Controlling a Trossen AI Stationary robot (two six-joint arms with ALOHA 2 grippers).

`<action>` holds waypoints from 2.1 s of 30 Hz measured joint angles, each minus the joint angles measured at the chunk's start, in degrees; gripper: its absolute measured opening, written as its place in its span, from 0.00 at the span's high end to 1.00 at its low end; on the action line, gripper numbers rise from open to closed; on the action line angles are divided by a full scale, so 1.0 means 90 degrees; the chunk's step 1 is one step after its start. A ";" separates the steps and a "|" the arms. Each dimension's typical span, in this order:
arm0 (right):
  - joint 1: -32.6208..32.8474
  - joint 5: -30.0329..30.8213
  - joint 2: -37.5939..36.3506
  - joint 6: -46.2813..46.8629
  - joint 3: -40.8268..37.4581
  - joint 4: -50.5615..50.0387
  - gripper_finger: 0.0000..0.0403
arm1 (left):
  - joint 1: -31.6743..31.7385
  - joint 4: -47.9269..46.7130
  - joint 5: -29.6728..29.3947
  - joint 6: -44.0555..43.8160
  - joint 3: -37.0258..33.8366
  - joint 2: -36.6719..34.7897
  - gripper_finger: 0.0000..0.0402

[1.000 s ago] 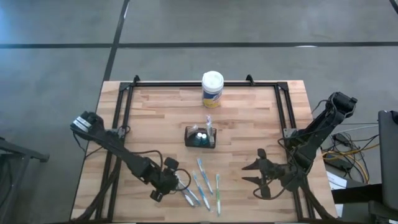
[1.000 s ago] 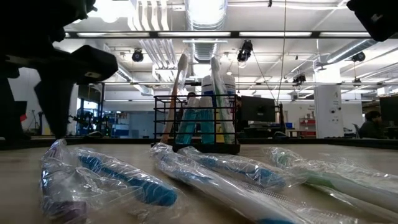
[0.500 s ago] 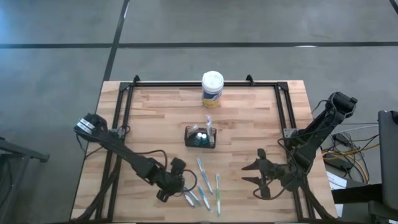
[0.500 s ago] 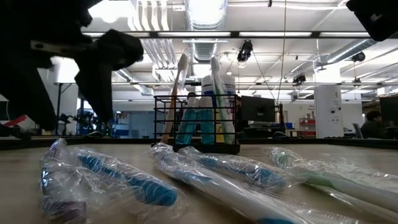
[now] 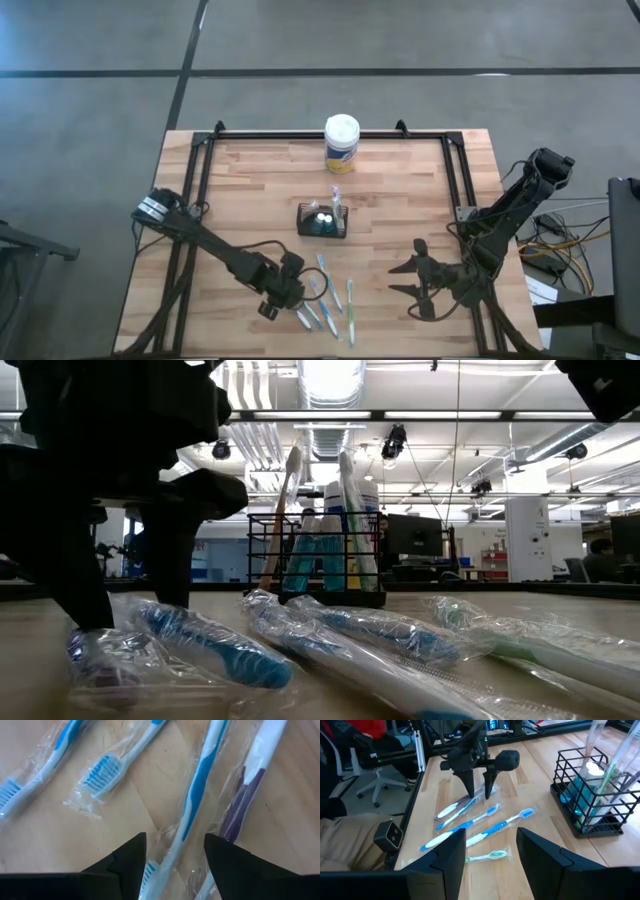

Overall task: Pick & Place toothbrushing station
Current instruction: Put the left blue toothbrush into the wire organizer

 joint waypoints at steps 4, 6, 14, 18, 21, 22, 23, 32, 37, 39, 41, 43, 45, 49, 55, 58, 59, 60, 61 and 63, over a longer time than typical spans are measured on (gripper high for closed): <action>0.0000 0.0010 0.0000 -0.0116 0.0002 0.0114 0.57 | 0.0078 -0.0008 0.0126 0.0104 0.0010 0.0008 0.57; 0.0000 0.0015 -0.0002 -0.0120 0.0002 0.0147 0.57 | 0.0096 -0.0009 0.0110 0.0122 0.0005 -0.0023 0.62; -0.0006 0.0036 -0.0002 -0.0188 0.0002 0.0154 0.57 | 0.0111 -0.0293 0.0063 0.0172 0.0144 -0.0105 0.89; -0.0005 0.0318 -0.0002 -0.0110 0.0002 0.0201 0.57 | 0.0094 -0.0765 -0.0062 0.0230 0.0367 -0.0124 0.97; -0.0014 0.0455 0.0002 -0.0172 0.0002 0.0273 0.57 | -0.0004 -0.1195 -0.0519 0.0343 0.0662 -0.0159 0.95; -0.0021 0.0522 0.0002 -0.0210 0.0002 0.0293 0.57 | -0.0032 -0.1373 -0.0668 0.0423 0.0763 -0.0169 0.94; -0.0040 0.0559 0.0002 -0.0223 0.0002 0.0313 0.57 | -0.0047 -0.1592 -0.0778 0.0487 0.0876 -0.0170 0.93; -0.0214 0.0487 0.0002 -0.0236 0.0002 0.0326 0.57 | -0.0076 -0.2161 -0.0893 0.0505 0.1418 -0.0195 0.95; -0.0214 0.0321 0.0002 -0.0179 0.0002 0.0335 0.57 | -0.0097 -0.1981 -0.0492 0.0243 0.0974 -0.0192 0.96; -0.0216 0.0304 0.0002 -0.0161 0.0002 0.0337 0.57 | -0.0106 -0.1894 -0.0379 0.0120 0.0783 -0.0193 0.94; -0.0217 0.0304 0.0002 -0.0161 0.0002 0.0338 0.57 | -0.0112 -0.1721 -0.0345 0.0073 0.0579 -0.0193 0.93; -0.0228 0.0301 0.0002 -0.0160 0.0002 0.0339 0.57 | -0.0110 -0.1659 -0.0331 0.0098 0.0457 -0.0192 0.92; -0.0258 0.0296 0.0002 -0.0137 0.0002 0.0341 0.57 | -0.0105 -0.1547 -0.0333 0.0101 0.0390 -0.0192 0.92; -0.0333 0.0214 0.0002 -0.0132 0.0002 0.0341 0.57 | -0.0105 -0.1376 -0.0234 0.0046 0.0376 -0.0193 0.92; -0.0379 0.0154 0.0005 -0.0127 0.0002 0.0336 0.57 | -0.0105 -0.1310 -0.0255 0.0044 0.0491 -0.0192 0.87; -0.0379 0.0143 0.0005 -0.0117 0.0002 0.0336 0.57 | -0.0105 -0.1319 -0.0271 0.0044 0.0558 -0.0192 0.86; -0.0379 0.0143 0.0005 -0.0115 0.0002 0.0333 0.57 | -0.0104 -0.1326 -0.0273 0.0045 0.0582 -0.0192 0.86; -0.0379 0.0143 0.0005 -0.0115 0.0002 0.0329 0.57 | -0.0103 -0.1326 -0.0273 0.0044 0.0610 -0.0192 0.86; -0.0379 0.0143 0.0005 -0.0115 0.0002 0.0326 0.57 | -0.0103 -0.1312 -0.0275 0.0049 0.0629 -0.0192 0.86; -0.0379 0.0143 0.0005 -0.0114 0.0002 0.0324 0.57 | -0.0103 -0.1338 -0.0281 0.0111 0.0661 -0.0192 0.88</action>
